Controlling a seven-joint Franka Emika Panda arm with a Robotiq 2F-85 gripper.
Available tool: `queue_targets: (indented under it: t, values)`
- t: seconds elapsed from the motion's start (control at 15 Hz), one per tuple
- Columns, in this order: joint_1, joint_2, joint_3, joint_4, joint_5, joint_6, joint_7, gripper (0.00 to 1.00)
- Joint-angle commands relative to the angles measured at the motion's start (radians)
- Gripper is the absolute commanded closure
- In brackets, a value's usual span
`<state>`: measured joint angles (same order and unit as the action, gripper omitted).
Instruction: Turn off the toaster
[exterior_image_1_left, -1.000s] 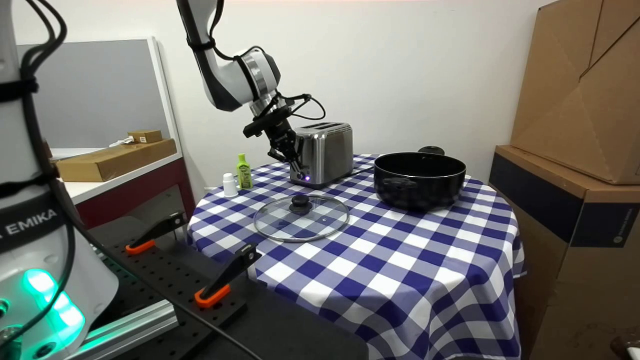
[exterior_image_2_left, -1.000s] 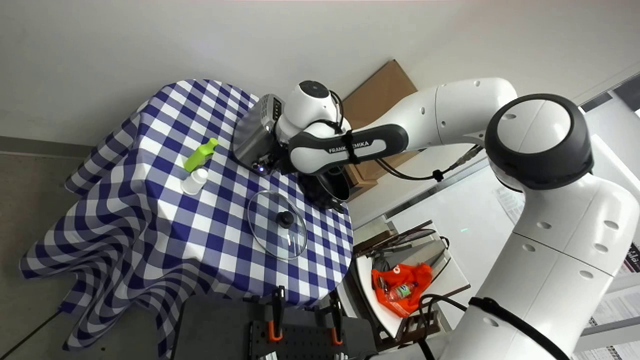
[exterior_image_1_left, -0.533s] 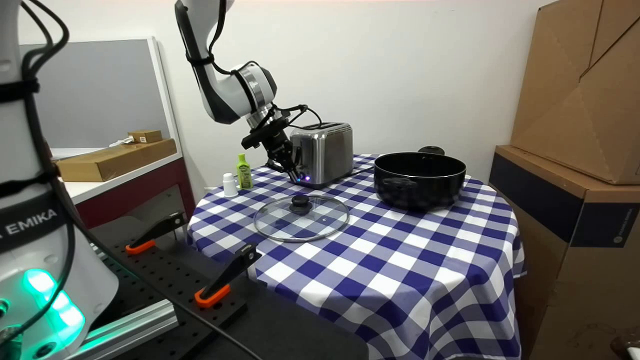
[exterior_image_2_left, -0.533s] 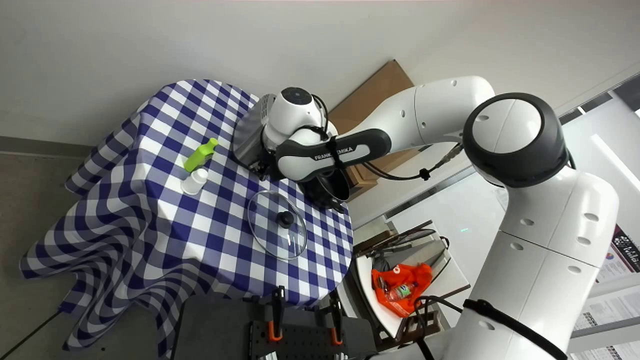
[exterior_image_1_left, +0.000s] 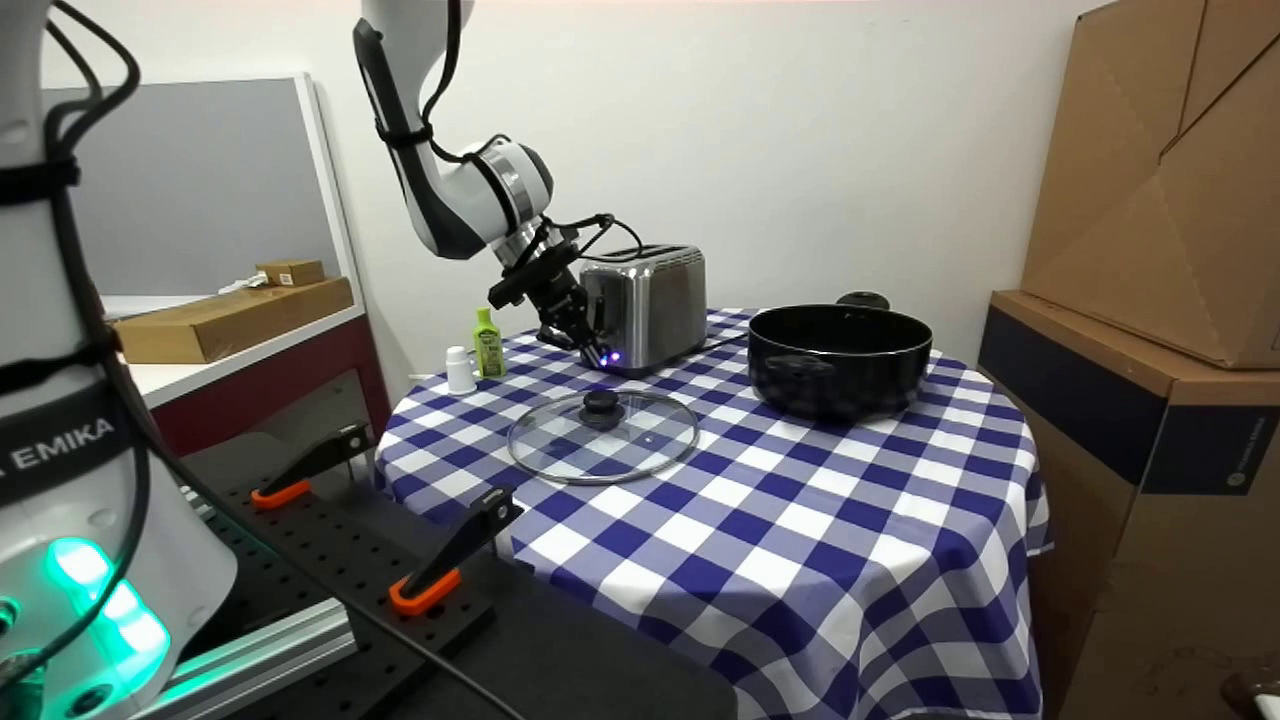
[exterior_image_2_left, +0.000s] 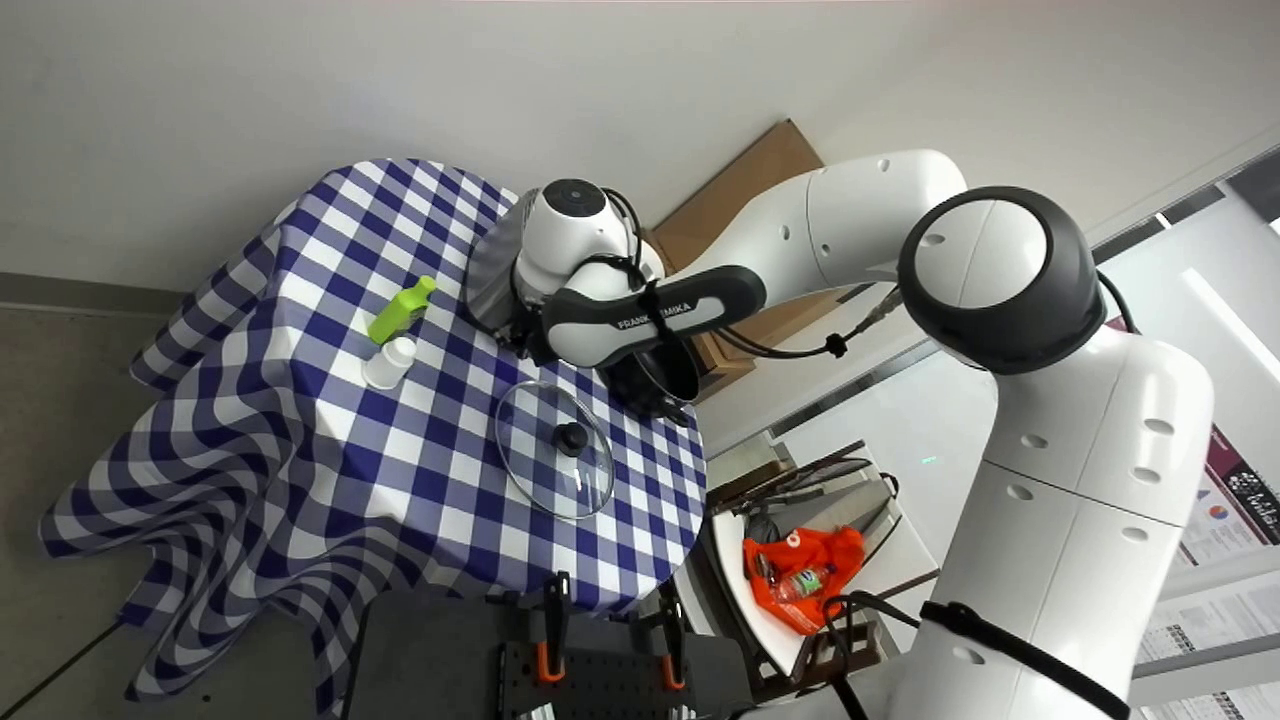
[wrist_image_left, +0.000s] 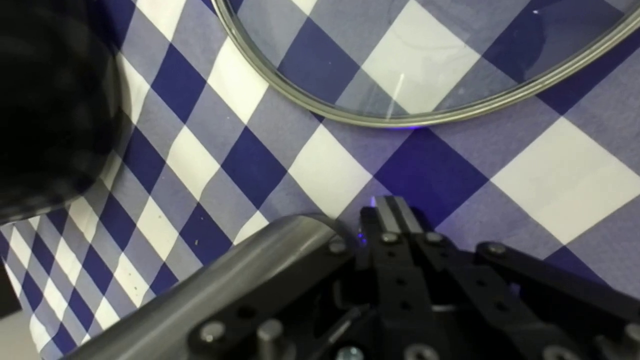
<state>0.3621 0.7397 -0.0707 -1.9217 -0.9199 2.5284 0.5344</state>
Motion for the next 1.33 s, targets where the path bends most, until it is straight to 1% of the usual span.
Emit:
queue_targets:
  t: [0.0, 0.4, 0.8, 1.27]
  values:
    - [0.01, 0.02, -0.017, 0.023, -0.038, 0.009, 0.04, 1.0]
    - [0.008, 0.001, -0.021, 0.004, -0.076, 0.029, 0.116, 1.0]
    - [0.003, -0.019, -0.015, -0.019, -0.154, 0.048, 0.225, 1.0]
    - [-0.01, -0.027, -0.003, -0.04, -0.221, 0.044, 0.306, 1.0]
